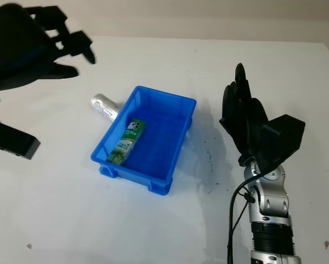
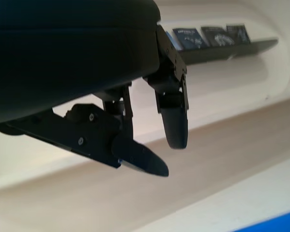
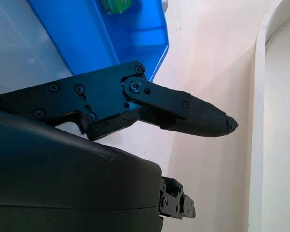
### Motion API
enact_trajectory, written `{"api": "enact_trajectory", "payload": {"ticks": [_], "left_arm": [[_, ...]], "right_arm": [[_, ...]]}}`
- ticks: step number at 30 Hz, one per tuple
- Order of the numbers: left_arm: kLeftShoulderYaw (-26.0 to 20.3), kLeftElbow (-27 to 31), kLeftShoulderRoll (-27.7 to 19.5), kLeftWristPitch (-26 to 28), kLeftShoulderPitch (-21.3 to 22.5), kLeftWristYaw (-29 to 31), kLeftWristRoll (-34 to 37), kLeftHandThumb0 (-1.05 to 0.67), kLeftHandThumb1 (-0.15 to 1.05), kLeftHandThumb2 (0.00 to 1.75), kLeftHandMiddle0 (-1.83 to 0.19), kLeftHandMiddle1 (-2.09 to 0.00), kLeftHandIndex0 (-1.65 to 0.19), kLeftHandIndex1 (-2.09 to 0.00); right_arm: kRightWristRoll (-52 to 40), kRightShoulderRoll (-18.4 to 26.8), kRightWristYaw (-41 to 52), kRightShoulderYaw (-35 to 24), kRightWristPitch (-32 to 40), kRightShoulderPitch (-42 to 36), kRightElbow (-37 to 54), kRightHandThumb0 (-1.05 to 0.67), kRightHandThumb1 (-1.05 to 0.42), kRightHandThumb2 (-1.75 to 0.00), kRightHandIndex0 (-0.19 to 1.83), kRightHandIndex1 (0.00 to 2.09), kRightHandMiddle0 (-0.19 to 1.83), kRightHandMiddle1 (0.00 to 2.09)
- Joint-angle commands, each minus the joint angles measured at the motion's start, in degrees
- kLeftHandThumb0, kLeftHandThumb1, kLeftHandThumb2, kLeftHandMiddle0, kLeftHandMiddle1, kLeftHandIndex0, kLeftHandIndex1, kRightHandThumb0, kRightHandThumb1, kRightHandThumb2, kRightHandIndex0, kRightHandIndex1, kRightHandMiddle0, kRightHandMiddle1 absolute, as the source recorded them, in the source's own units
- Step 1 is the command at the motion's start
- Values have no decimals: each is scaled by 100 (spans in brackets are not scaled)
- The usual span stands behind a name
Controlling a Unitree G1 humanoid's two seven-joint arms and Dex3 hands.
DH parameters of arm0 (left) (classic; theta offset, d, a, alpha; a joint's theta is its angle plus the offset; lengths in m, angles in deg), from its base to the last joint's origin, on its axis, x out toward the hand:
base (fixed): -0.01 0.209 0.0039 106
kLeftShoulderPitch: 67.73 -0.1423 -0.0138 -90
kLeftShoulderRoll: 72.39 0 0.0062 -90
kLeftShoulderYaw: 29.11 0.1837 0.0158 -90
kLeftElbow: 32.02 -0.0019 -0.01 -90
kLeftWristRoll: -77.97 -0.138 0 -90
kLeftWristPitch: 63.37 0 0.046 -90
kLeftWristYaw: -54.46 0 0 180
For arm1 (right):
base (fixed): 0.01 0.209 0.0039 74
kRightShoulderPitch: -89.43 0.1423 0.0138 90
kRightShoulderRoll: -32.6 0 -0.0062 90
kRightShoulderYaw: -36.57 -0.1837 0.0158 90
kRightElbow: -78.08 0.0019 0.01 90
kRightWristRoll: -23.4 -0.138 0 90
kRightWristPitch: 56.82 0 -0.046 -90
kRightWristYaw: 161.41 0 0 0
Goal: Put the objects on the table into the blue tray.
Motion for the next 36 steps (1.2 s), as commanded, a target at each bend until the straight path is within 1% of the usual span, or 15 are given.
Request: {"api": "enact_trajectory", "payload": {"ticks": [1, 6, 12, 16, 17, 18, 19, 20, 21, 22, 24, 26, 30, 33, 36], "left_arm": [[-111, 157, 203, 39, 182, 212, 328, -20, 85, 4, -65, -116, -57, -115], [-179, 423, 568, 56, 228, 657, 849, -17, 85, 5, -67, -122, -59, -114], [-210, 357, 678, -30, 231, 816, 849, -16, 84, 5, -63, -118, -60, -115], [-201, 475, 643, 492, 147, 1297, 700, -17, 85, 5, -62, -115, -55, -110], [-202, 504, 631, 673, 118, 1496, 711, -18, 84, 5, -61, -110, -51, -102], [-202, 540, 617, 927, 88, 1790, 763, -19, 84, 5, -57, -98, -46, -93], [-173, 540, 567, 1143, 93, 2112, 778, -23, 84, 5, -52, -69, -38, -77], [-112, 512, 478, 1312, 133, 2461, 735, -30, 84, 5, -38, -37, -23, -57], [0, 405, 362, 1443, 222, 2828, 594, -38, 86, 6, -24, -21, -9, -45], [72, 333, 292, 1518, 287, 3072, 484, -51, 85, 6, 1, -9, 8, -24], [215, 173, 182, 1542, 406, 3339, 207, -60, 85, 5, 15, -3, 16, -8], [428, -75, 86, 1442, 547, 3431, -171, -68, 85, 6, 18, -1, 19, -2], [696, -797, 87, 1135, 702, 3255, -494, -74, 85, 5, 19, 0, 19, 0], [768, -1168, 135, 947, 674, 3118, -471, -69, 81, 4, 19, 0, 19, 0], [826, -1527, 186, 723, 628, 2951, -382, -73, 82, 5, 19, 0, 19, 0]], "right_arm": [[-40, -51, 19, -18, -86, -47, -6, -71, -105, -70, -19, 0, -19, 0], [-45, -73, 41, -18, -135, -91, -18, -71, -105, -69, -19, 0, -19, 0], [-43, -99, 5, -39, -169, -137, 4, -70, -105, -69, -19, 0, -19, 0], [-80, -90, 49, -45, -146, -130, -31, -71, -105, -68, -19, 0, -19, 0], [-83, -98, 40, -44, -128, -126, -29, -71, -105, -68, -19, 0, -19, 0], [-81, -105, 28, -43, -116, -122, -29, -71, -105, -68, -19, 0, -19, 0], [-70, -102, 17, -35, -98, -117, -28, -71, -105, -68, -19, 0, -19, 0], [-67, -105, 12, -36, -111, -111, -44, -71, -105, -68, -19, 0, -19, 0], [-62, -104, 13, -32, -120, -108, -47, -71, -105, -68, -19, 0, -19, 0], [-60, -102, 15, -30, -127, -105, -52, -71, -105, -68, -19, 0, -19, 0], [-54, -96, 12, -30, -124, -106, -50, -71, -105, -68, -19, 0, -19, 0], [-42, -82, 14, -29, -125, -117, -38, -70, -105, -69, -19, 0, -19, 0], [-13, -50, 29, -30, -142, -138, -28, -70, -105, -70, -19, 0, -19, 0], [-13, -64, 19, -45, -172, -130, -41, -70, -105, -69, -19, 0, -19, 0], [15, -45, 23, -38, -179, -127, -41, -70, -105, -69, -19, 0, -19, 0]]}}
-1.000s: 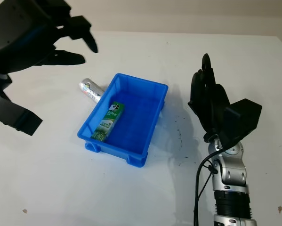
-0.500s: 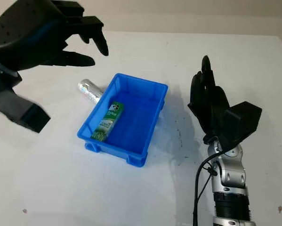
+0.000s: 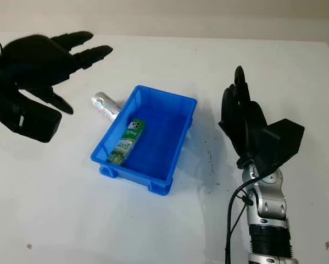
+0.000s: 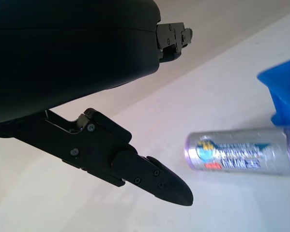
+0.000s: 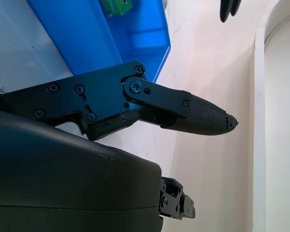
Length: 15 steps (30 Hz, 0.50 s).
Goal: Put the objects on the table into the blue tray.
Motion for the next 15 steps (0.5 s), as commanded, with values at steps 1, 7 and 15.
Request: {"api": "enact_trajectory", "payload": {"ticks": [1, 7, 15], "left_arm": [[49, -226, 67, -156, 48, -138, 117, -72, 82, 5, 19, 0, 19, 0], [74, -611, 198, -472, -75, -449, 379, -61, 81, 5, 15, -4, 13, -5], [193, -827, 418, -389, -97, -347, 512, -53, 84, 6, 10, -7, 9, -7]], "right_arm": [[26, 46, 0, -26, -67, -39, 0, -70, -105, -70, -19, 0, -19, 0], [16, 58, 21, -50, -62, -24, -22, -70, -105, -70, -19, 0, -19, 0], [-15, 66, 13, -83, 6, -55, 50, -69, -105, -70, -19, 0, -19, 0]]}}
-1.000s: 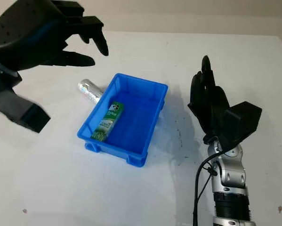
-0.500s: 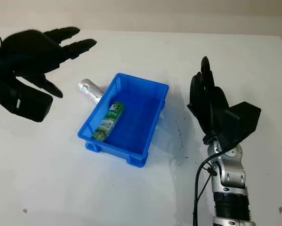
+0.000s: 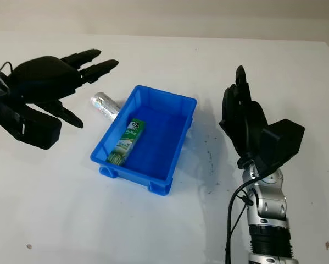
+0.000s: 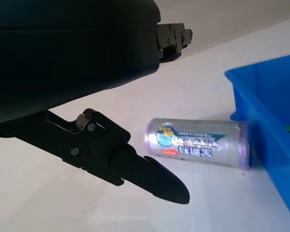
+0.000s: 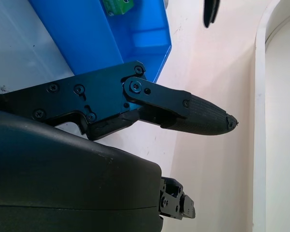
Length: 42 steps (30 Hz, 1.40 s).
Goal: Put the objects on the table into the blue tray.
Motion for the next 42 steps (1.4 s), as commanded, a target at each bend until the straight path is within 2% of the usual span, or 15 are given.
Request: {"api": "enact_trajectory", "payload": {"ticks": [1, 14, 22, 29, 36, 38, 39, 41, 42], "left_arm": [[105, -29, 21, 18, 26, 16, -67, -53, 83, 6, 10, -7, 8, -7], [453, -564, 317, -209, 191, -550, -385, -52, 80, 5, -7, -8, -7, -10], [707, -1097, 529, -159, 464, -620, -580, -47, 86, 7, -10, -7, -10, -9], [957, -1790, 772, -79, 799, -667, -673, -38, 91, 7, -12, -7, -12, -8], [1100, -2368, 951, -88, 951, -1152, -663, -33, 93, 6, -27, -10, -24, -12], [1148, -2486, 963, -165, 951, -1397, -687, -32, 96, 6, -45, -14, -36, -15], [1181, -2553, 957, -258, 948, -1559, -707, -32, 97, 6, -50, -29, -43, -16], [1269, -2661, 946, -367, 961, -1767, -775, -32, 102, 7, -26, -128, -57, -21], [1309, -2699, 944, -390, 977, -1817, -805, -32, 104, 9, -23, -149, -60, -24]], "right_arm": [[-28, 63, -4, -61, 42, -65, 90, -69, -105, -69, -19, 0, -19, 0], [33, 147, 21, -51, 105, -168, 203, -69, -105, -70, -19, 0, -19, 0], [-3, 136, 58, -71, 62, -208, 193, -70, -105, -69, -19, 0, -19, 0], [-16, 132, 78, -70, 58, -256, 225, -71, -105, -69, -19, 0, -19, 0], [-49, 115, 53, -89, 88, -320, 325, -71, -105, -68, -19, 0, -19, 0], [-79, 117, 62, -98, 102, -344, 354, -71, -105, -67, -19, 0, -19, 0], [-87, 121, 66, -100, 114, -356, 368, -71, -105, -67, -19, 0, -19, 0], [-94, 116, 57, -100, 117, -374, 381, -71, -105, -67, -19, 0, -19, 0], [-95, 115, 53, -99, 119, -378, 383, -71, -105, -67, -19, 0, -19, 0]]}}
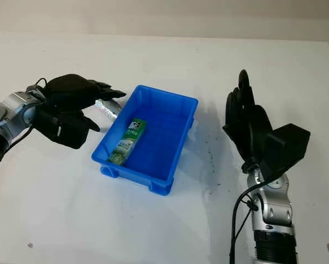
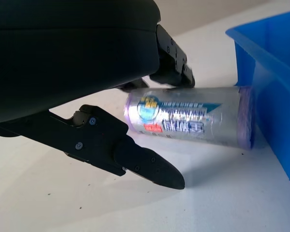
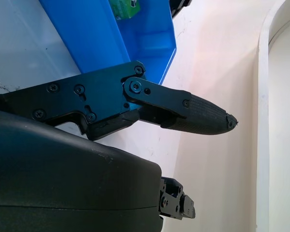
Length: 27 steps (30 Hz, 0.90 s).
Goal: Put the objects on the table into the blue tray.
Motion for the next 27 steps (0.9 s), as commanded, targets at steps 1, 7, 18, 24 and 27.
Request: {"api": "enact_trajectory", "payload": {"ticks": [1, 7, 18, 24, 27], "left_arm": [[143, -154, 29, -57, 61, -107, -91, -32, 104, 10, -21, -160, -62, -25], [414, -191, -46, -14, 98, -640, -455, -48, 105, 38, -55, -209, -24, -205], [436, -145, -101, 125, 22, -544, -414, -47, 105, 35, -50, -209, -15, -209], [433, -45, -215, 366, 0, -317, -446, -47, 105, 38, -57, -209, -19, -209], [542, 17, -310, 608, -19, -405, -666, -47, 105, 37, -58, -209, -15, -209]], "right_arm": [[-43, 20, -3, -54, 25, -72, 118, -71, -105, -67, -19, 0, -19, 0], [-48, 55, 23, -50, 54, -85, 118, -70, -105, -67, -19, 0, -19, 0], [-26, 66, 21, -67, -20, -34, 33, -71, -105, -67, -19, 0, -19, 0], [-30, 55, 27, -51, -27, 0, 2, -70, -105, -66, -19, 0, -19, 0], [-29, 68, 53, -49, -45, 10, -24, -71, -105, -66, -19, 0, -19, 0]]}}
